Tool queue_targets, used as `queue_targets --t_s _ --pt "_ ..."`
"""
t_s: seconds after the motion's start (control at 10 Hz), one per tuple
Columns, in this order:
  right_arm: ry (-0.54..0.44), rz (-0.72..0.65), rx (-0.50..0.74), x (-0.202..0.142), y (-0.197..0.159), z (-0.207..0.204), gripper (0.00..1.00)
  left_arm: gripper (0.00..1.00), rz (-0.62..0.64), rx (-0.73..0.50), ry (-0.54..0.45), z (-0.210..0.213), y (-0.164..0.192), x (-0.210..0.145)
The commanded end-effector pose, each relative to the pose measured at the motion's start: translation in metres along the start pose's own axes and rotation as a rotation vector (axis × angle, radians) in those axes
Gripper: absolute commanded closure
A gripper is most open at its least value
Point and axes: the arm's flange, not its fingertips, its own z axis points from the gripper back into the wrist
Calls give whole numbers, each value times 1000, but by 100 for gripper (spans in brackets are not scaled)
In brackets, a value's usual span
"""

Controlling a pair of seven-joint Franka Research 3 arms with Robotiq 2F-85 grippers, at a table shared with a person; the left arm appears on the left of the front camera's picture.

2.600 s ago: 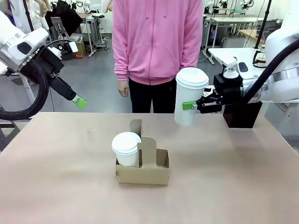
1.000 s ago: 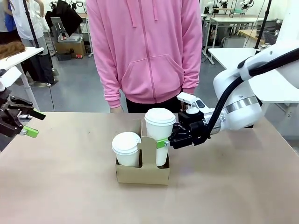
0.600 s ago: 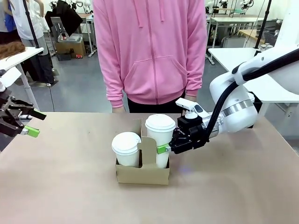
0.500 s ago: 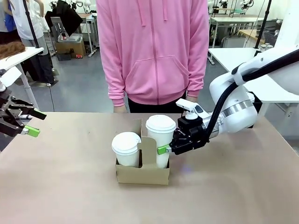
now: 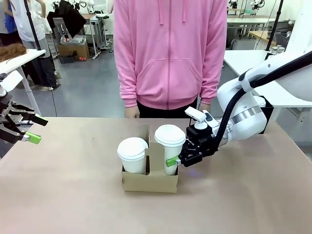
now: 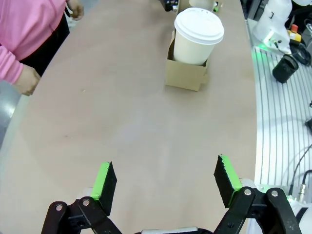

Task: Pour a drink into a cup and package it in a carrier.
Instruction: Insert the held 600 ml Paper Cup into the Cup Carrier.

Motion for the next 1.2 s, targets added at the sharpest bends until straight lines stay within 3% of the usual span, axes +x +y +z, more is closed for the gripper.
queue_targets --t_s 0.0,0.6,0.7,1.1 --pt "29 63 18 -7 -6 0 19 0 -13 -9 -3 1 0 -1" --pt "85 52 30 -23 -15 -4 19 0 -13 -9 -3 1 0 -1" --pt "95 61 27 -23 -14 -2 0 0 -13 -9 -3 1 0 -1" --pt "108 69 -3 -11 -5 24 0 0 -13 -9 -3 1 0 -1"
